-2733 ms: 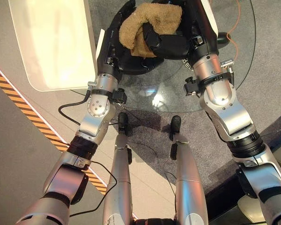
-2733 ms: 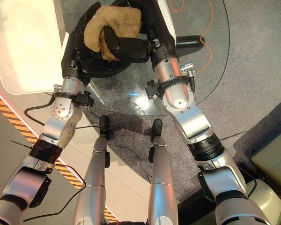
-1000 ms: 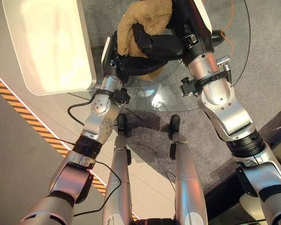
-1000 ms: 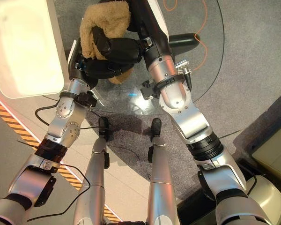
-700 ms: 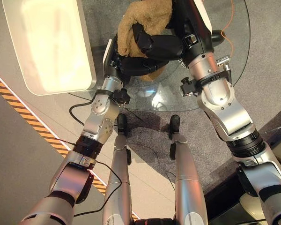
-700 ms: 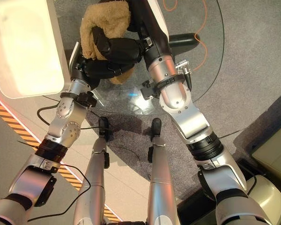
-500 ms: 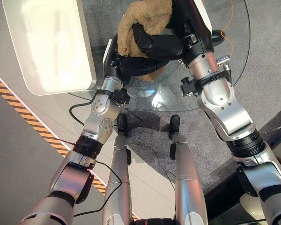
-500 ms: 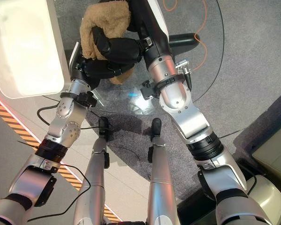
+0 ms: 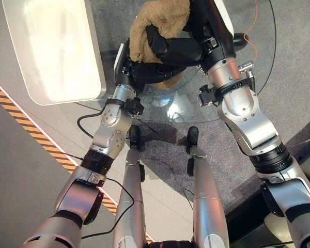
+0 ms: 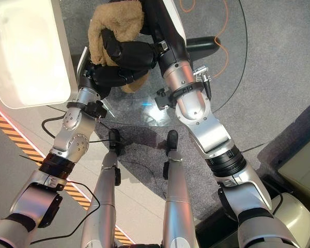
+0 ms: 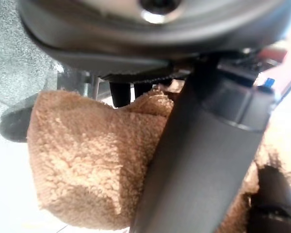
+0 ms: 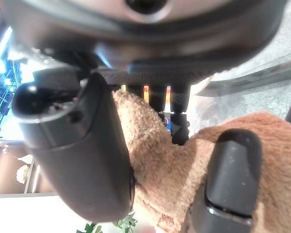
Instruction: Wipe the table with a cloth and put it in the basket.
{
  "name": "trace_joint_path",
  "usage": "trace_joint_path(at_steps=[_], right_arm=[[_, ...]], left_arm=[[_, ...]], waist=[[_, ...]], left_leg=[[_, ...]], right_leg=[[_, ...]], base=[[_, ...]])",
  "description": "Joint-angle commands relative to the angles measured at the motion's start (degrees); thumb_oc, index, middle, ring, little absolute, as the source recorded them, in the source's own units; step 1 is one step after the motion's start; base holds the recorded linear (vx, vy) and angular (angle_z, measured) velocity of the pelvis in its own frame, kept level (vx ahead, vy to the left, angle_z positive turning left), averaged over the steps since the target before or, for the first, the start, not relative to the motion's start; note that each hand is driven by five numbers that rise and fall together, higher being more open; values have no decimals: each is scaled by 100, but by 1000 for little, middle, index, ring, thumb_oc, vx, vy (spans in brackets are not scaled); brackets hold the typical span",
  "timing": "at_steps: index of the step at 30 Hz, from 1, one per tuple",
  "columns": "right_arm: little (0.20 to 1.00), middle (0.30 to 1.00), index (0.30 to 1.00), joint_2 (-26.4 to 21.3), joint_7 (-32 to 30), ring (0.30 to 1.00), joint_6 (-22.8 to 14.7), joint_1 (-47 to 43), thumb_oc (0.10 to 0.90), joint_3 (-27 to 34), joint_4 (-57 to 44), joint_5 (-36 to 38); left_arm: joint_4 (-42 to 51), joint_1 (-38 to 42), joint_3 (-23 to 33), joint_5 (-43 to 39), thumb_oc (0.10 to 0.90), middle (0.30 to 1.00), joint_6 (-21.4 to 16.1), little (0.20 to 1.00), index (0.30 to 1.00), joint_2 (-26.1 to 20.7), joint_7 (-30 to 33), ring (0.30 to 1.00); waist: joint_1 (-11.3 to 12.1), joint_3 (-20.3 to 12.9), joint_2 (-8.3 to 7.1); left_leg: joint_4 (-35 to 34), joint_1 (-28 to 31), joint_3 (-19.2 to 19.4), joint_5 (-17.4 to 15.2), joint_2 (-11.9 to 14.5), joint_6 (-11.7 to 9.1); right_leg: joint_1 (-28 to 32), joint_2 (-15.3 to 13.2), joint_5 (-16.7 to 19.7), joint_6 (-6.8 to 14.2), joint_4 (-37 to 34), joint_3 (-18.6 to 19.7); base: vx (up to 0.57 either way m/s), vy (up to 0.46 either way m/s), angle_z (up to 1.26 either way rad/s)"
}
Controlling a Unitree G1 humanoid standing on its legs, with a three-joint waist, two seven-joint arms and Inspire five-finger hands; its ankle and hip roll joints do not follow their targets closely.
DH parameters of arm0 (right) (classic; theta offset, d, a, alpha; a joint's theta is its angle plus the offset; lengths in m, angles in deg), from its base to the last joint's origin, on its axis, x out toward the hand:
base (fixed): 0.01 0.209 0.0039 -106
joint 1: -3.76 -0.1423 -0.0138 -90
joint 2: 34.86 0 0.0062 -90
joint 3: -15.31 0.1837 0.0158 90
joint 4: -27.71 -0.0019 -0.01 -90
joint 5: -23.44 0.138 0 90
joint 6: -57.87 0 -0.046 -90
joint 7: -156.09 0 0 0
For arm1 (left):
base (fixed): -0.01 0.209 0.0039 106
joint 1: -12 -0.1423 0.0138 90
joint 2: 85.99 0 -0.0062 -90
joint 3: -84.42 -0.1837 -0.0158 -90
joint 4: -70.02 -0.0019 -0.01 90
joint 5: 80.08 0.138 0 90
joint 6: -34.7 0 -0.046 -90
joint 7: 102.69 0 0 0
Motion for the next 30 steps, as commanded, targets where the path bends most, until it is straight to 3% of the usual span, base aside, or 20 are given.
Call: trace_joint_path(at_steps=[1, 30], right_arm=[[900, 900, 900, 393, -165, 900, -903, -1287, 800, 374, -1272, 186], [900, 900, 900, 616, -244, 900, -956, -1101, 800, 296, -1342, -149]], left_arm=[[463, 490, -68, 44, 100, 300, -395, 200, 300, 189, -442, 300], [510, 487, -43, 161, 100, 300, -493, 200, 300, 276, -258, 300]], waist=[[32, -135, -178], [29, -135, -133]], left_leg=[[-97, 269, 626, -242, -514, 639], [-59, 171, 641, -234, -543, 653]], right_leg=[[514, 792, 260, -321, -911, -171], [424, 807, 254, -329, -881, -157]], base=[[0, 0, 0], [0, 0, 0]])
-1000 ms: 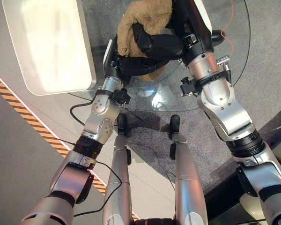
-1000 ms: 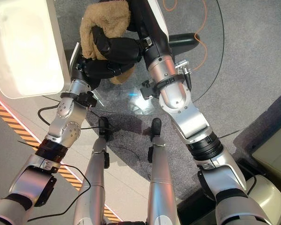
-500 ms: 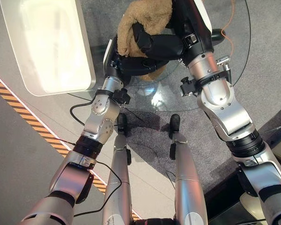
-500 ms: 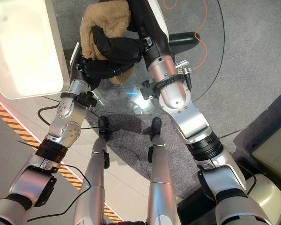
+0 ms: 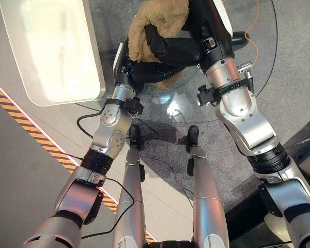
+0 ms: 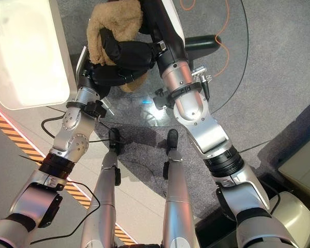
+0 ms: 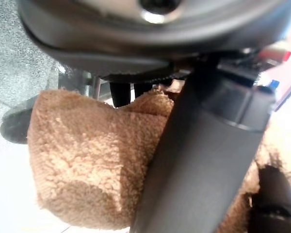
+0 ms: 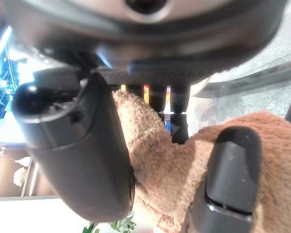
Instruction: Wipe the table with a cloth and put it in the basket.
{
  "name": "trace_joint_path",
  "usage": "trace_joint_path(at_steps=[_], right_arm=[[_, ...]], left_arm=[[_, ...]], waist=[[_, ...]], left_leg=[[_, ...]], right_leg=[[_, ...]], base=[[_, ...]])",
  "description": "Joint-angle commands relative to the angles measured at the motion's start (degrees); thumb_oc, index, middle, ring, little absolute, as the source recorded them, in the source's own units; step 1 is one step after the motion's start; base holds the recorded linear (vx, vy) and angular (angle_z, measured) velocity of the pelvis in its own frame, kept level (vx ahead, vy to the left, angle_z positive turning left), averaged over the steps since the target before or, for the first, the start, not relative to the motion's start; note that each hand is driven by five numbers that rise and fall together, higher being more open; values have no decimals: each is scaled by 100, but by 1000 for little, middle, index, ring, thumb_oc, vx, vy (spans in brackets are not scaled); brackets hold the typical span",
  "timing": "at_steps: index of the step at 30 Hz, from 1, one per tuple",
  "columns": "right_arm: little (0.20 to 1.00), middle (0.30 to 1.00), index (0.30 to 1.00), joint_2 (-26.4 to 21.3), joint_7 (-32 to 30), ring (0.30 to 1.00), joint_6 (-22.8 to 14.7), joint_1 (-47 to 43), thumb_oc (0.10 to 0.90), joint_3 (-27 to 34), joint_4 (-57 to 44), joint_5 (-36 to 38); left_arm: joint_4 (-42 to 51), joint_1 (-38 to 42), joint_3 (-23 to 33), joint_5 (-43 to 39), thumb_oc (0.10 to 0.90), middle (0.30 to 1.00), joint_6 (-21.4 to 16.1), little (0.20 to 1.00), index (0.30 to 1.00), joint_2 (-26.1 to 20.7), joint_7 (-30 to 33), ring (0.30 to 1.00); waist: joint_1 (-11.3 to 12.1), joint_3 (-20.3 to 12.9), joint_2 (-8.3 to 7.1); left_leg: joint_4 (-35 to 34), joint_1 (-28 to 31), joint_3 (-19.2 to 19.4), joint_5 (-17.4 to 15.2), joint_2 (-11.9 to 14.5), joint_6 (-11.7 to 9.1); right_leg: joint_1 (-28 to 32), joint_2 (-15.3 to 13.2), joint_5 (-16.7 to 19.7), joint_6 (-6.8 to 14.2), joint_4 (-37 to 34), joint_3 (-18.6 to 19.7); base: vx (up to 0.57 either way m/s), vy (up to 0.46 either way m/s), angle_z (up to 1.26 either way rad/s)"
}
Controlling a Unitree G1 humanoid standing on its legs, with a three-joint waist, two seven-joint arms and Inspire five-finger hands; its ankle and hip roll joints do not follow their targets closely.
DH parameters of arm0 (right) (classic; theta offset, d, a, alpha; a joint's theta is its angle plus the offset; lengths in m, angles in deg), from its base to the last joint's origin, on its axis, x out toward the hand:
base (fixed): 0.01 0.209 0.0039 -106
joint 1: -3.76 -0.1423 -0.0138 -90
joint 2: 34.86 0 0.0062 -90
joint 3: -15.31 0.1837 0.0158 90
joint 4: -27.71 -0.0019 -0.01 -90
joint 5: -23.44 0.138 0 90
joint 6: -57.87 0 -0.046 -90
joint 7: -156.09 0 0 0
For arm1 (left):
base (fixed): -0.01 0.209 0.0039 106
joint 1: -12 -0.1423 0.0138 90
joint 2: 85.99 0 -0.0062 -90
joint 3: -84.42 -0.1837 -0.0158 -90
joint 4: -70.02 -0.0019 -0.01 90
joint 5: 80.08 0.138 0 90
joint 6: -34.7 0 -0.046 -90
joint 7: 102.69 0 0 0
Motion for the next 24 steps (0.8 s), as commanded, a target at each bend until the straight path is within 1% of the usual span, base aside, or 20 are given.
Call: trace_joint_path(at_steps=[1, 13, 24], right_arm=[[900, 900, 900, 474, -169, 900, -967, -1090, 800, 316, -1341, -12], [900, 900, 900, 487, -174, 900, -1011, -1044, 800, 375, -1322, -48], [900, 900, 900, 519, -181, 900, -1022, -1060, 800, 367, -1273, -135]], left_arm=[[520, 492, -41, 143, 100, 300, -470, 200, 300, 261, -262, 300], [495, 482, 36, 187, 100, 300, -537, 200, 300, 253, -221, 300], [476, 516, 60, 153, 100, 300, -484, 200, 300, 278, -266, 300]], waist=[[31, -135, -136], [32, -135, -156], [32, -135, -149]], left_leg=[[21, 168, 604, -232, -554, 649], [44, 142, 582, -250, -552, 651], [11, 160, 578, -237, -558, 646]], right_leg=[[421, 808, 218, -344, -764, -175], [390, 835, 198, -354, -727, -179], [404, 833, 211, -356, -762, -179]], base=[[0, 0, 0], [0, 0, 0], [0, 0, 0]])
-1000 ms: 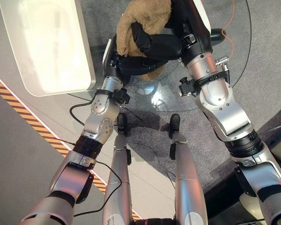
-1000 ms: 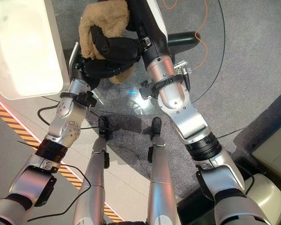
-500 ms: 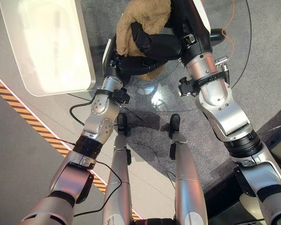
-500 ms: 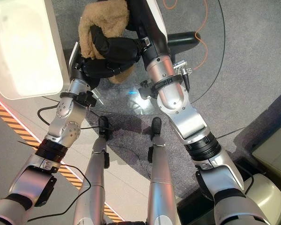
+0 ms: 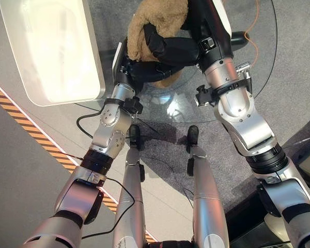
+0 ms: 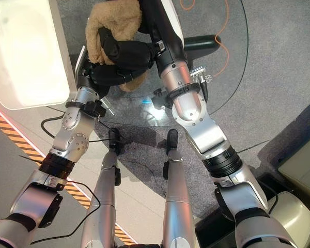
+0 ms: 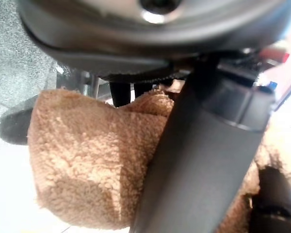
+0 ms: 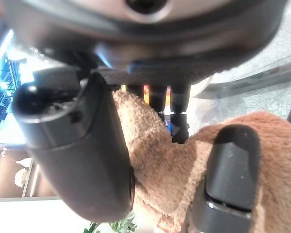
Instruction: Wipe the table with a cloth and put it in the basket.
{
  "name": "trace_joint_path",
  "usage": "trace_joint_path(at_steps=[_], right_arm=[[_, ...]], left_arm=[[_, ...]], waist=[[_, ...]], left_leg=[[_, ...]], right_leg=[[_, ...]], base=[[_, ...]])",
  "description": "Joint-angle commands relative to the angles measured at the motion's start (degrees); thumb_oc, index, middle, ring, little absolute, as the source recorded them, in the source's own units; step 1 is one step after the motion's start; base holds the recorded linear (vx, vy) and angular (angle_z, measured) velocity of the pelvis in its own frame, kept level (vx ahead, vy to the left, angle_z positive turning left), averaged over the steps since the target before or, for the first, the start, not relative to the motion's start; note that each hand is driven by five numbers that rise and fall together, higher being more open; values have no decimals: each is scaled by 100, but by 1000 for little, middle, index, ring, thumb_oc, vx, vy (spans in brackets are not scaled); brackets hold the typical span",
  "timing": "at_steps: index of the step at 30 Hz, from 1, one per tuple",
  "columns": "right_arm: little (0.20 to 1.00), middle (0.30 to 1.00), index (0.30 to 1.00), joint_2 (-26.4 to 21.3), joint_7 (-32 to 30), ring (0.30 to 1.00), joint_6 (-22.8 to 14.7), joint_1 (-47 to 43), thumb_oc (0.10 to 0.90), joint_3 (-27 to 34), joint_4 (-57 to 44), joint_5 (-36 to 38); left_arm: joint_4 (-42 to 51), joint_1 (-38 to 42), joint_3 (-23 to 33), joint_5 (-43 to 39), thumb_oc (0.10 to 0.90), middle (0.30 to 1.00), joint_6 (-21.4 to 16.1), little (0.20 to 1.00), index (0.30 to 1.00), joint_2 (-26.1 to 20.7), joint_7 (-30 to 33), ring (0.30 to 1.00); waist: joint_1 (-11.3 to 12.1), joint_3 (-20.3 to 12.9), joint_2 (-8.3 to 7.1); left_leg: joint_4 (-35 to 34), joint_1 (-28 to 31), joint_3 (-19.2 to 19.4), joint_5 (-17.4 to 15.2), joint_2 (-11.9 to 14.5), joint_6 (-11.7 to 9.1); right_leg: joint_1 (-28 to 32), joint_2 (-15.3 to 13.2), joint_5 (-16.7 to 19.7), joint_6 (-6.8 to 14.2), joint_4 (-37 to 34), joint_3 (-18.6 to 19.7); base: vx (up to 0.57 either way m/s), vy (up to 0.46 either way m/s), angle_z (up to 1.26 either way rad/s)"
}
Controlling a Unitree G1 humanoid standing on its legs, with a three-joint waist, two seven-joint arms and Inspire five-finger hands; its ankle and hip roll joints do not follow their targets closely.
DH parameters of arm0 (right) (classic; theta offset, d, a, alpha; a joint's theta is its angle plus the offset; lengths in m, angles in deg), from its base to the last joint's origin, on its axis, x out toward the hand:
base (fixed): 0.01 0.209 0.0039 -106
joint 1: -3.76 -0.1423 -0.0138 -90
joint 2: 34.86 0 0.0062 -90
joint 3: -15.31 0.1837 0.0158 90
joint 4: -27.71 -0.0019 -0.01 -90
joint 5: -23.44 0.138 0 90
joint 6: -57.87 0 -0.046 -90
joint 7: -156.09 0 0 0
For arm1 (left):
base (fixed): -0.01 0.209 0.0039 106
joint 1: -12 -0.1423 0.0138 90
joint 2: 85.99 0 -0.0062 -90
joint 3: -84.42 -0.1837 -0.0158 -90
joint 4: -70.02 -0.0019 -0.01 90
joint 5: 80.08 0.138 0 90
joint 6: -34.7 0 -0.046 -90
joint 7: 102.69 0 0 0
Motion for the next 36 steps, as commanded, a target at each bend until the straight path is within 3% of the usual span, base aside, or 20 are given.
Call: trace_joint_path(at_steps=[1, 8, 17, 29, 32, 36], right_arm=[[900, 900, 900, 440, -128, 900, -1018, -1061, 800, 368, -1272, -41], [900, 900, 900, 498, -179, 900, -1038, -1087, 800, 319, -1222, -126], [900, 900, 900, 747, -301, 900, -1752, -928, 800, 103, -532, -624], [900, 900, 900, 629, -718, 900, -2070, -861, 800, 126, -257, -1082], [900, 900, 900, 329, -763, 900, -1940, -943, 800, 296, -392, -777], [900, 900, 900, -32, -753, 900, -1418, -1143, 800, 513, -750, -296]], left_arm=[[471, 517, -32, 133, 100, 300, -477, 200, 300, 257, -283, 300], [524, 486, -48, -102, 100, 300, -429, 200, 300, 292, -382, 300], [530, 456, -105, -319, 100, 300, -471, 200, 300, 436, -562, 300], [472, 466, -80, -356, 100, 300, -642, 200, 300, 397, -573, 300], [433, 491, -4, -392, 100, 300, -590, 200, 300, 275, -618, 300], [506, 453, 96, -419, 100, 300, -464, 200, 300, 91, -557, 300]], waist=[[30, -135, -150], [37, -135, -147], [101, -135, -56], [93, -135, -66], [71, -135, -125], [29, -135, -208]], left_leg=[[11, 160, 578, -236, -562, 646], [-11, 175, 592, -232, -554, 658], [-48, 159, 534, -209, -623, 665], [-17, 128, 535, -234, -626, 657], [-15, 146, 558, -264, -601, 648], [26, 196, 587, -316, -547, 641]], right_leg=[[407, 829, 215, -357, -770, -180], [410, 832, 223, -363, -781, -179], [393, 767, 255, -352, -843, -222], [366, 764, 252, -339, -834, -233], [379, 774, 264, -327, -838, -235], [424, 812, 246, -329, -793, -206]], base=[[0, 0, 0], [0, 0, 0], [0, 0, 0], [0, 0, 0], [-8, -43, 0], [0, 0, 0]])
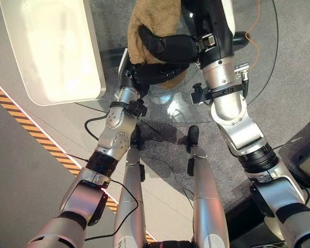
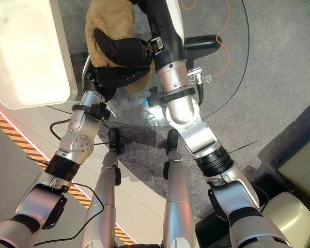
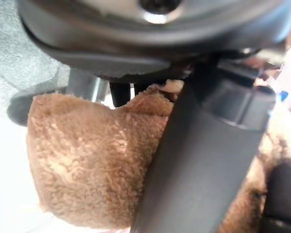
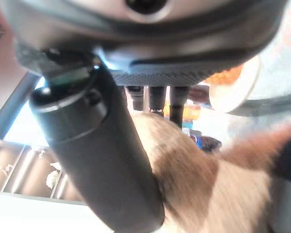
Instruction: Wipe the table with a cloth and put it in the basket.
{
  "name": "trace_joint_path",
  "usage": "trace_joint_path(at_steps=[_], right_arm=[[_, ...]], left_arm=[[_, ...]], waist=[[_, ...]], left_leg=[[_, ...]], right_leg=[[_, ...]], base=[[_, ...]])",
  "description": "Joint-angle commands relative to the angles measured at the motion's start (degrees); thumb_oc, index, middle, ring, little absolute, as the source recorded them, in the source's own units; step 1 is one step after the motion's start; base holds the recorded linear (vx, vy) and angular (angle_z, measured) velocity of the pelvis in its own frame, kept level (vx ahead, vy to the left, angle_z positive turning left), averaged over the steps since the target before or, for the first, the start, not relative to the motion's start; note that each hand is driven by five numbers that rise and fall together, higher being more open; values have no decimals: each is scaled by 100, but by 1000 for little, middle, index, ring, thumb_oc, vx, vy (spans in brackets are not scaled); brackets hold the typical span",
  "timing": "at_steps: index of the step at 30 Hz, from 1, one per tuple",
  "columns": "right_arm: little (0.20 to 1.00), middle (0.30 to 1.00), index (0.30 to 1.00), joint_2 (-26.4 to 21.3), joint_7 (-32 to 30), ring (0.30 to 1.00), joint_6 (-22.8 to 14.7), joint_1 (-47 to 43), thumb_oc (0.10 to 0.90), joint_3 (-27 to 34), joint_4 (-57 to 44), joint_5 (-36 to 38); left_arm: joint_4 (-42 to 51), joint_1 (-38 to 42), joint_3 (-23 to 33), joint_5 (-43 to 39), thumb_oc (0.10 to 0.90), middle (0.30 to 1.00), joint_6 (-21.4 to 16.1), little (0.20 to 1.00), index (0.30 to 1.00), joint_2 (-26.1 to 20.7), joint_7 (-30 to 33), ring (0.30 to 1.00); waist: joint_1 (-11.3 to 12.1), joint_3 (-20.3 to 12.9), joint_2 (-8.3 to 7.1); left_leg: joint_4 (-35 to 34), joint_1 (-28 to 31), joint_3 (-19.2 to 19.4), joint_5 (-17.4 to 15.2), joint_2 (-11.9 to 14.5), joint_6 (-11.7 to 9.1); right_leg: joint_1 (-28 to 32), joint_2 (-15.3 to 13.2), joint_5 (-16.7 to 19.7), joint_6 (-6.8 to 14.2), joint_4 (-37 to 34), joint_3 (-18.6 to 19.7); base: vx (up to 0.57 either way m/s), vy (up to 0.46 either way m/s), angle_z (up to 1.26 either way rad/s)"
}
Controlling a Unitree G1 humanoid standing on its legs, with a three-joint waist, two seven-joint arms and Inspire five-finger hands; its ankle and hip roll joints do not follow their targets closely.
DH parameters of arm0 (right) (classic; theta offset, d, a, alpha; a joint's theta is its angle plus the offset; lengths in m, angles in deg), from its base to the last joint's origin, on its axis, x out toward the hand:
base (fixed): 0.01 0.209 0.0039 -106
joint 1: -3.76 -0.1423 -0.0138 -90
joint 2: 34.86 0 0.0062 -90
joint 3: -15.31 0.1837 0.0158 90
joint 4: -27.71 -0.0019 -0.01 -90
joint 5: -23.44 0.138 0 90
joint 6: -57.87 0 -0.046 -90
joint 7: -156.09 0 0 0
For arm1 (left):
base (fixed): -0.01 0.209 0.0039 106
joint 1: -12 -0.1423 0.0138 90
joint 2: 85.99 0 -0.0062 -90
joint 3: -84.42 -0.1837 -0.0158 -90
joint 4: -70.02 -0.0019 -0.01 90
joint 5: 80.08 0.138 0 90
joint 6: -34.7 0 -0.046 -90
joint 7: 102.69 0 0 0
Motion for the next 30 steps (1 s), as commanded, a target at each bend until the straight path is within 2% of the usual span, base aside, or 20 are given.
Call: trace_joint_path(at_steps=[1, 6, 20, 30], right_arm=[[900, 900, 900, -44, -223, 900, -225, -980, 800, 576, -1212, 440], [900, 900, 900, -315, -163, 900, 6, -1029, 800, 771, -1456, 703], [900, 900, 900, -484, -308, 900, -12, -880, 800, 1027, -1423, 759], [900, 900, 900, -479, -747, 900, 111, -540, 800, 1225, -1066, 573]], left_arm=[[643, 492, 187, -22, 100, 300, -460, 200, 300, -120, -390, 300], [691, 370, 257, -50, 100, 300, -492, 200, 300, -247, -310, 300], [612, 342, 444, -180, 100, 300, -685, 200, 300, -375, -311, 300], [767, 511, 681, -238, 100, 300, -1133, 200, 300, -429, -352, 300]], waist=[[11, -135, -221], [-42, -135, -255], [-67, -135, -284], [-108, -135, -288]], left_leg=[[21, 226, 594, -320, -538, 638], [45, 298, 612, -342, -502, 634], [97, 265, 617, -368, -476, 634], [56, 268, 639, -376, -462, 617]], right_leg=[[456, 821, 244, -338, -796, -196], [515, 854, 219, -358, -751, -159], [508, 859, 197, -376, -727, -127], [508, 853, 202, -375, -786, -92]], base=[[0, 0, 0], [0, 0, 0], [0, 0, 0], [0, 0, 0]])
